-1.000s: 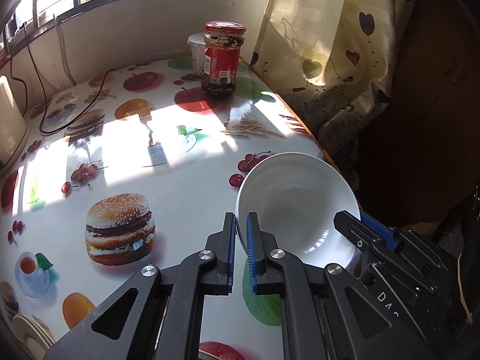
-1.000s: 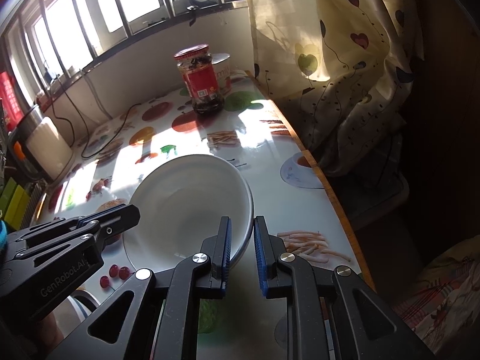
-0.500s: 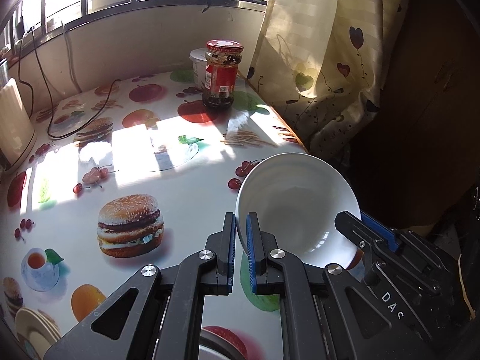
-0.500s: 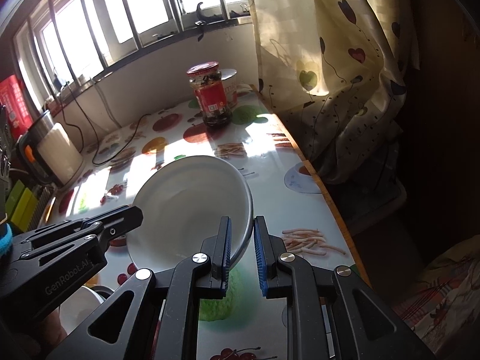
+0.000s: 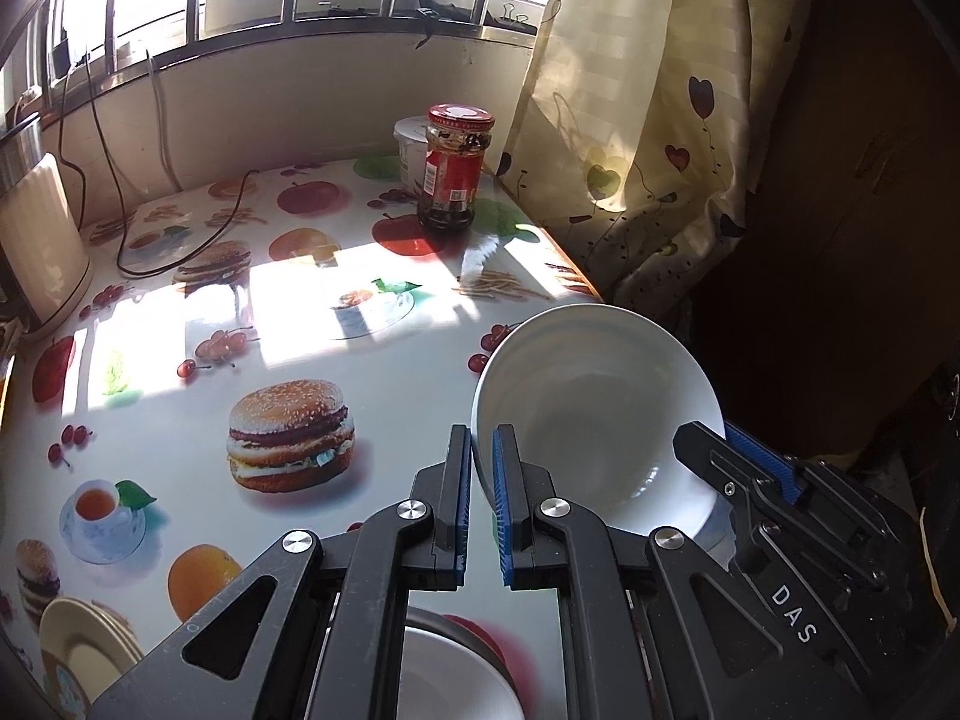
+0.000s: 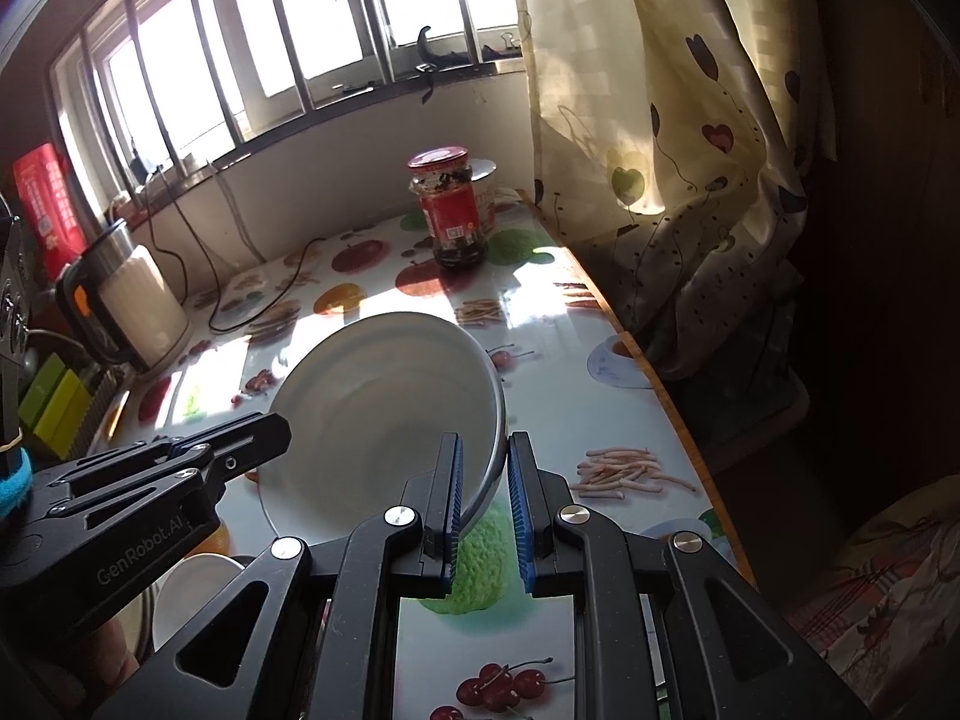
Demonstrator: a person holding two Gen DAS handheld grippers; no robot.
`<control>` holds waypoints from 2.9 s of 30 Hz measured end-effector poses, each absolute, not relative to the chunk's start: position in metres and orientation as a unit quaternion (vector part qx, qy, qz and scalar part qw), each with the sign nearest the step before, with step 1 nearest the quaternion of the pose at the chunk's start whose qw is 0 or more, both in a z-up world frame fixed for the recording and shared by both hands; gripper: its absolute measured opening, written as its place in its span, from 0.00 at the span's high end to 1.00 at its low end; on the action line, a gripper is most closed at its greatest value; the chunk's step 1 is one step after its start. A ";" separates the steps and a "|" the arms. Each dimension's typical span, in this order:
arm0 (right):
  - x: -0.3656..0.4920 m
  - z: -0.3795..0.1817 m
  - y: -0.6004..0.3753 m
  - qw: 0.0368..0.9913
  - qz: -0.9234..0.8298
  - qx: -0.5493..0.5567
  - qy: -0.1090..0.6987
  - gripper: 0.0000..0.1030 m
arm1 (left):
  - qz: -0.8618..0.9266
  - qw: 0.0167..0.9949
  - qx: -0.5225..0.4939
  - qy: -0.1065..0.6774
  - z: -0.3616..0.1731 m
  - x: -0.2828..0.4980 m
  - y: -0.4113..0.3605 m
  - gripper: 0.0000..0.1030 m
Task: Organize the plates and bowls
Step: 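Lift the second white bowl with both tools toward the bowl stack, then carry the white bowl over the steel bowl and lower it inside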
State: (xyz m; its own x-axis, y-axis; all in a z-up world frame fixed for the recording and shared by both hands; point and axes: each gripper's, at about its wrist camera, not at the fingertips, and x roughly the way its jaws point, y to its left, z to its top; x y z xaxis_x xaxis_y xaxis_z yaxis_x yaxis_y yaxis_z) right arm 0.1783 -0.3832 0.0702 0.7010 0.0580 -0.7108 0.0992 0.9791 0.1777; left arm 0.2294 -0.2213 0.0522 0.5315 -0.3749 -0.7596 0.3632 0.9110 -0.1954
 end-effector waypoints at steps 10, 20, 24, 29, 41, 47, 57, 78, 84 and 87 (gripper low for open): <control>0.167 0.077 -0.366 0.919 -0.003 0.098 0.381 0.85 | -0.204 0.881 -0.016 0.427 0.060 0.216 -0.203 0.93; 0.154 0.085 -0.348 0.922 0.008 0.092 0.376 0.85 | -0.196 0.886 -0.024 0.420 0.066 0.202 -0.183 0.93; 0.149 0.088 -0.340 0.924 0.014 0.088 0.373 0.85 | -0.191 0.888 -0.029 0.418 0.067 0.196 -0.174 0.93; 0.144 0.089 -0.329 0.924 0.024 0.085 0.373 0.85 | -0.184 0.889 -0.033 0.419 0.066 0.189 -0.162 0.93; 0.127 0.090 -0.308 0.922 0.040 0.083 0.376 0.85 | -0.172 0.892 -0.041 0.416 0.067 0.169 -0.137 0.93; 0.119 0.088 -0.298 0.921 0.045 0.079 0.379 0.85 | -0.165 0.891 -0.039 0.422 0.062 0.160 -0.129 0.93; 0.113 0.081 -0.288 0.918 0.052 0.076 0.387 0.85 | -0.157 0.889 -0.045 0.427 0.055 0.150 -0.119 0.93; 0.098 0.062 -0.270 0.909 0.066 0.074 0.405 0.85 | -0.140 0.885 -0.053 0.441 0.037 0.134 -0.102 0.93; 0.097 0.058 -0.270 0.907 0.065 0.074 0.408 0.85 | -0.139 0.883 -0.051 0.445 0.033 0.132 -0.103 0.93; 0.096 0.056 -0.271 0.906 0.064 0.074 0.411 0.85 | -0.139 0.881 -0.050 0.449 0.030 0.132 -0.104 0.93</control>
